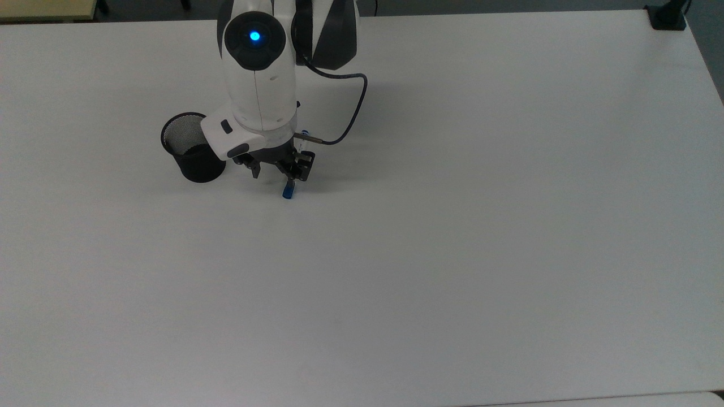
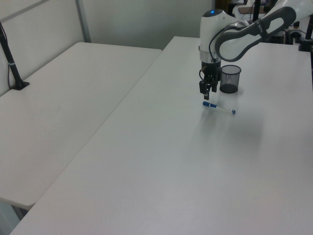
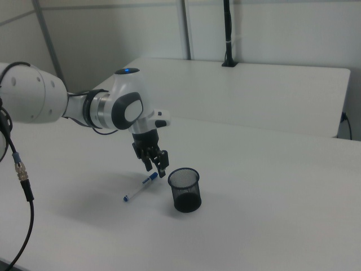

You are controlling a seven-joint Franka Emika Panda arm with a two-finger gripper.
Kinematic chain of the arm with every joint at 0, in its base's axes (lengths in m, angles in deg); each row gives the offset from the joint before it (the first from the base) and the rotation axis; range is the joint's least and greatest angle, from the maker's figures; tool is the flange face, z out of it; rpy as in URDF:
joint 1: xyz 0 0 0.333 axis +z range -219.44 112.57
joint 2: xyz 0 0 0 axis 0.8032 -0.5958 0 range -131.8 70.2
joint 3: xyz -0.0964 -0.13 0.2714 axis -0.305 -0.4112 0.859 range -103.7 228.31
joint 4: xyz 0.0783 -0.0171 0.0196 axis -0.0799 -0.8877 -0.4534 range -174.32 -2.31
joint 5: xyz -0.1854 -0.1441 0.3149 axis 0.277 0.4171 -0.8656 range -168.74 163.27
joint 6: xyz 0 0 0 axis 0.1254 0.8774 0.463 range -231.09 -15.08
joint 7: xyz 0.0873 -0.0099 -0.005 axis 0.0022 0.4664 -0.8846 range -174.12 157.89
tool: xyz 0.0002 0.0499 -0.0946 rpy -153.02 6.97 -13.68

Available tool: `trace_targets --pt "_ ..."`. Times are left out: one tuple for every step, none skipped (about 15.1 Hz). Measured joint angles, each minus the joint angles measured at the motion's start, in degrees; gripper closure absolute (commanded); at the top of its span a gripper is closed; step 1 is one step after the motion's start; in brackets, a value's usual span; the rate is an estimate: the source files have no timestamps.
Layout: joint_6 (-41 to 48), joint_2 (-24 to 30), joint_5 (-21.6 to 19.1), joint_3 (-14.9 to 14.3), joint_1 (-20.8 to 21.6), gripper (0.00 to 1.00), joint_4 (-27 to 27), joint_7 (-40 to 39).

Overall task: Insert the marker
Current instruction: 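Close the gripper on the marker near its blue cap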

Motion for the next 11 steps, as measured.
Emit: trace_targets --pt "-1.4 -0.3 0.0 0.0 0.0 0.35 -0.7 0.6" --pt "-2.4 -0.6 0.0 0.0 0.0 0.35 -1.3 1.0" --pt "-3.2 -0.9 0.0 0.0 0.0 0.35 -1.9 1.2" --pt "-3.6 -1.2 0.0 0.0 0.1 0.56 -2.2 1.4" --pt "-3.8 -1.6 0.0 0.1 0.1 0.72 -2.2 1.8" --pt "-3.8 -1.7 0.0 0.2 0.1 0.91 -2.2 1.9" --pt "-3.8 -1.7 0.0 0.3 0.1 1.0 -2.2 2.1" --pt "-3.9 -1.6 0.0 0.5 0.1 1.0 -2.1 2.2" --pt "-3.9 -1.6 -0.1 0.5 0.1 1.0 -2.0 2.4" --pt "-3.9 -1.5 -0.3 0.5 0.1 1.0 -2.0 2.5" --pt "-4.0 -1.4 -0.4 0.5 0.1 1.0 -1.9 2.8"
